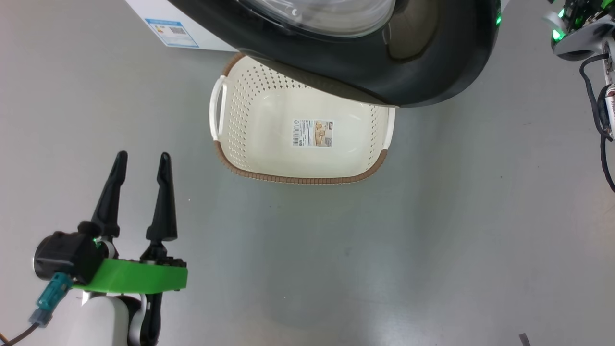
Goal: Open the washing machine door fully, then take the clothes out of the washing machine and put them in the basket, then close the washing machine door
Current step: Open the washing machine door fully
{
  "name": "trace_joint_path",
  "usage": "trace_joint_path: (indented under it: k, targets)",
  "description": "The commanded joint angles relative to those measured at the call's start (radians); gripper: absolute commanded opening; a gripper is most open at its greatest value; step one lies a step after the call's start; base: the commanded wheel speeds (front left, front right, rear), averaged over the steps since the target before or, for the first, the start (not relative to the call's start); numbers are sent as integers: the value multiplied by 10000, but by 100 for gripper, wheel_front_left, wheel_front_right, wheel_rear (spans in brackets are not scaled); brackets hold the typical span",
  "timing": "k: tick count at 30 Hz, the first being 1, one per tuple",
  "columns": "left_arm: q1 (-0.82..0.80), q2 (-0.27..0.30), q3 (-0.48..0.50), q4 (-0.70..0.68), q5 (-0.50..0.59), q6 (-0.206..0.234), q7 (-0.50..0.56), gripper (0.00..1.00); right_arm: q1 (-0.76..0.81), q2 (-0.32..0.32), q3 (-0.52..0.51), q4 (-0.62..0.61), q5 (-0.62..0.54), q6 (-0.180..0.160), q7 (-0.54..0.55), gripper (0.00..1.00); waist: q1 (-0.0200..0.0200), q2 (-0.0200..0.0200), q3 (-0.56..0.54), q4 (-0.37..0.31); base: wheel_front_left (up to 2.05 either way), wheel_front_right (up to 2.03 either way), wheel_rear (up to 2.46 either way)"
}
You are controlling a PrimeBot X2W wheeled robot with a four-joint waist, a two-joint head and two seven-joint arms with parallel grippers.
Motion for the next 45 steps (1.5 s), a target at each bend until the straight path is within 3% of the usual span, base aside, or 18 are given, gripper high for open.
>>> trace_joint_path:
  k: [1, 17, 45]
  targets:
    - [-56, 204, 354, -167, -8, -31, -82, 100, 205, 106, 99, -352, 73, 16, 98, 0, 0, -1, -20, -10, 0, 0, 0]
    - [87, 231, 432, -147, 4, -31, -82, 100, 729, 368, 301, -784, 488, 16, 1296, 0, 0, -1, -238, -86, 0, 0, 0]
    - [489, 312, 762, 9, 109, -31, -82, 100, 2062, 576, 495, -1660, 727, 16, 2135, 0, 0, -1, -1243, -57, 0, 0, 0]
